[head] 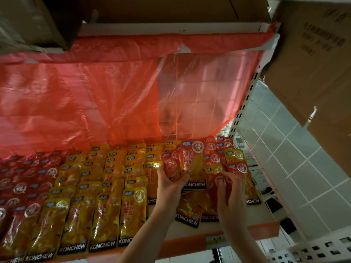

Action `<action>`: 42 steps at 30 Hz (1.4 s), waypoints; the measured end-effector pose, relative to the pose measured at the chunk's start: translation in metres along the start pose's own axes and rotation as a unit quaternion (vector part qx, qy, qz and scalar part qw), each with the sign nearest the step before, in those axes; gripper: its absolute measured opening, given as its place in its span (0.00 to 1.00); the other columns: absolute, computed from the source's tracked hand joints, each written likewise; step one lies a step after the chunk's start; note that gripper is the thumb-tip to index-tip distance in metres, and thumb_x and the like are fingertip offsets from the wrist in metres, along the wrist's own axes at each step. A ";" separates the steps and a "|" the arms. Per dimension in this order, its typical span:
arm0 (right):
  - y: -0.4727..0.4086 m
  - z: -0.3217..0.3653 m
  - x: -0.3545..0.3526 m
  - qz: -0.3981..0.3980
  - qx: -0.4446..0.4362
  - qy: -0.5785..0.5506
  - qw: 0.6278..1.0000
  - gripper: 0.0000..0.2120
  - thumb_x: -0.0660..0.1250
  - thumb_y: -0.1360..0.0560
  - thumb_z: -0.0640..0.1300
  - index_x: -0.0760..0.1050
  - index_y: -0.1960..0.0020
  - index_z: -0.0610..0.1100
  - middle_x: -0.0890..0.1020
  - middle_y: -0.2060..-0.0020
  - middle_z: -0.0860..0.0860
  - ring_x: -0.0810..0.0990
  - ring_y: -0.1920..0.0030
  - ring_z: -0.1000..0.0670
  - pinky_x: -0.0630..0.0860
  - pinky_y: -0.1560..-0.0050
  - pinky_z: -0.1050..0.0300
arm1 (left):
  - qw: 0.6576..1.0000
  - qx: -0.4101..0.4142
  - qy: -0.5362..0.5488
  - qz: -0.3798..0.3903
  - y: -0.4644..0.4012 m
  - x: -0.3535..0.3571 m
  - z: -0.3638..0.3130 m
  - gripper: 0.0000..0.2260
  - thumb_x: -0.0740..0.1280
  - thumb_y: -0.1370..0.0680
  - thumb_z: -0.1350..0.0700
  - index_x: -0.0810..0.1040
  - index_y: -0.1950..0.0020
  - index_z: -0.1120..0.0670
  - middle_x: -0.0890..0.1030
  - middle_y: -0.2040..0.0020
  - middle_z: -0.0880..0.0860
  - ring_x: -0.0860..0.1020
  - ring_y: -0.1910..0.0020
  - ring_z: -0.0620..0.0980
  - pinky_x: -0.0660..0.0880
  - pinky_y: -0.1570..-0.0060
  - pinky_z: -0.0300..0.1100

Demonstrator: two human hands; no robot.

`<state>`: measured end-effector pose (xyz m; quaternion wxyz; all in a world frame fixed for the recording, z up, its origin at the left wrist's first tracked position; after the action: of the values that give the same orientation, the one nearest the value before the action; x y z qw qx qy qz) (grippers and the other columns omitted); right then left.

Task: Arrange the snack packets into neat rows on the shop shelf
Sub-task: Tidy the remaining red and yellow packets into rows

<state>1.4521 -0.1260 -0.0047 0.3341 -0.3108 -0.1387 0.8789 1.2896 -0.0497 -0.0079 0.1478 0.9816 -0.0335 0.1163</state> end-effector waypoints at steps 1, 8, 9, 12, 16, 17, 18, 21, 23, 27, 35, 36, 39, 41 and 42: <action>-0.001 0.000 -0.001 0.002 0.009 -0.005 1.000 0.19 0.55 0.22 0.54 0.69 0.40 0.42 0.73 0.49 0.53 0.71 0.49 0.63 0.68 0.52 0.71 | 1.000 -0.002 0.016 0.002 0.001 -0.003 -0.005 0.27 0.72 0.29 0.63 0.65 0.34 0.51 0.79 0.45 0.54 0.80 0.48 0.55 0.77 0.50 0.60; -0.017 0.015 -0.003 0.016 -0.004 -0.003 1.000 0.13 0.56 0.23 0.53 0.74 0.45 0.48 0.76 0.52 0.53 0.76 0.51 0.55 0.69 0.52 0.70 | 0.997 -0.012 0.079 0.018 0.005 -0.027 -0.037 0.21 0.69 0.28 0.66 0.70 0.38 0.53 0.82 0.49 0.56 0.83 0.56 0.54 0.78 0.66 0.47; -0.020 0.022 -0.005 -0.001 -0.006 -0.017 1.000 0.12 0.56 0.23 0.52 0.73 0.46 0.50 0.76 0.52 0.53 0.75 0.51 0.57 0.70 0.52 0.68 | 0.997 -0.013 0.079 0.016 0.005 -0.033 -0.040 0.21 0.69 0.28 0.66 0.70 0.38 0.52 0.82 0.48 0.57 0.83 0.55 0.56 0.79 0.66 0.48; -0.030 0.043 -0.008 -0.038 0.026 -0.104 0.994 0.07 0.58 0.22 0.48 0.74 0.48 0.49 0.78 0.53 0.53 0.78 0.53 0.55 0.76 0.55 0.58 | 0.997 -0.006 0.072 0.010 0.005 -0.049 -0.047 0.21 0.69 0.28 0.66 0.70 0.39 0.51 0.81 0.47 0.59 0.82 0.52 0.59 0.79 0.61 0.52; -0.042 0.075 0.015 0.011 0.153 -0.270 0.951 0.07 0.66 0.24 0.41 0.79 0.51 0.52 0.82 0.58 0.53 0.79 0.58 0.46 0.77 0.56 0.47 | 0.997 0.005 0.074 0.013 0.008 -0.066 -0.053 0.22 0.68 0.27 0.66 0.68 0.36 0.52 0.81 0.47 0.58 0.82 0.53 0.57 0.79 0.62 0.51; -0.043 0.084 0.027 0.040 0.177 -0.307 0.934 0.05 0.68 0.26 0.43 0.79 0.52 0.51 0.83 0.58 0.52 0.80 0.57 0.45 0.77 0.54 0.46 | 0.997 0.006 0.074 0.016 0.009 -0.070 -0.053 0.24 0.68 0.27 0.66 0.67 0.35 0.51 0.81 0.47 0.57 0.82 0.53 0.56 0.79 0.62 0.50; -0.042 0.093 0.038 0.064 0.186 -0.319 0.927 0.05 0.69 0.28 0.45 0.80 0.52 0.51 0.83 0.57 0.52 0.81 0.55 0.46 0.78 0.51 0.45 | 0.997 0.006 0.073 0.020 0.010 -0.073 -0.053 0.25 0.68 0.27 0.65 0.66 0.33 0.51 0.80 0.46 0.57 0.82 0.52 0.56 0.79 0.62 0.51; -0.036 0.115 0.067 0.089 0.166 -0.270 0.944 0.06 0.67 0.25 0.41 0.78 0.53 0.51 0.82 0.56 0.53 0.81 0.55 0.52 0.80 0.51 0.45 | 0.997 0.017 0.075 0.031 0.013 -0.084 -0.057 0.26 0.67 0.26 0.64 0.65 0.31 0.48 0.81 0.46 0.56 0.82 0.51 0.56 0.80 0.57 0.55; -0.033 0.125 0.080 0.082 0.137 -0.231 0.960 0.07 0.66 0.24 0.39 0.76 0.54 0.52 0.80 0.56 0.55 0.80 0.55 0.54 0.79 0.51 0.47 | 0.996 0.043 0.065 0.042 0.016 -0.090 -0.063 0.24 0.67 0.26 0.63 0.65 0.33 0.49 0.82 0.48 0.56 0.82 0.50 0.57 0.80 0.56 0.55; -0.027 0.135 0.112 0.106 0.105 -0.182 0.972 0.05 0.67 0.24 0.44 0.74 0.53 0.53 0.78 0.53 0.54 0.78 0.50 0.53 0.77 0.48 0.50 | 0.996 0.086 0.017 0.036 0.024 -0.112 -0.072 0.28 0.69 0.29 0.58 0.63 0.32 0.50 0.82 0.47 0.55 0.81 0.47 0.56 0.78 0.50 0.56; -0.009 0.164 0.166 0.217 0.031 -0.111 0.969 0.15 0.63 0.23 0.50 0.70 0.40 0.44 0.74 0.57 0.61 0.79 0.57 0.57 0.79 0.58 0.58 | 0.997 0.077 0.001 -0.011 0.024 -0.155 -0.072 0.36 0.71 0.33 0.49 0.59 0.29 0.48 0.80 0.45 0.57 0.81 0.47 0.54 0.79 0.49 0.54; -0.009 0.169 0.171 0.216 0.014 -0.103 0.971 0.15 0.63 0.23 0.51 0.71 0.40 0.44 0.75 0.58 0.61 0.79 0.58 0.57 0.79 0.60 0.58 | 0.997 0.075 0.002 -0.018 0.023 -0.161 -0.073 0.36 0.71 0.33 0.48 0.59 0.29 0.47 0.81 0.45 0.57 0.81 0.47 0.54 0.78 0.49 0.54; -0.007 0.184 0.187 0.221 -0.020 -0.081 0.972 0.15 0.63 0.23 0.50 0.71 0.40 0.43 0.75 0.54 0.56 0.76 0.60 0.58 0.73 0.62 0.70 | 0.997 0.070 0.012 -0.034 0.017 -0.178 -0.078 0.31 0.71 0.30 0.53 0.61 0.30 0.48 0.81 0.46 0.57 0.81 0.48 0.56 0.79 0.51 0.56; -0.005 0.193 0.199 0.237 -0.050 -0.053 0.969 0.17 0.63 0.22 0.50 0.70 0.37 0.42 0.76 0.51 0.54 0.73 0.59 0.60 0.69 0.61 0.76 | 0.996 0.068 0.015 -0.059 0.010 -0.193 -0.081 0.27 0.70 0.27 0.60 0.62 0.31 0.48 0.81 0.46 0.57 0.82 0.50 0.55 0.79 0.53 0.54; -0.003 0.197 0.206 0.249 -0.063 -0.044 0.965 0.18 0.63 0.22 0.50 0.70 0.36 0.42 0.77 0.48 0.53 0.75 0.56 0.59 0.67 0.59 0.78 | 0.995 0.070 0.012 -0.070 0.007 -0.200 -0.082 0.27 0.68 0.26 0.62 0.62 0.31 0.48 0.80 0.45 0.57 0.82 0.50 0.55 0.79 0.53 0.54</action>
<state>1.2078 0.0076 0.0544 0.0778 -0.3167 -0.1267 0.9368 1.0764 -0.0256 0.0225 0.0868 0.9880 0.0457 0.1193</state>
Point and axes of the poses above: each hand's wrist, its own y-axis away from the middle knuckle, its own x-axis out of the palm, z = x × y, the point moved 6 cm from there along -y, towards the middle knuckle
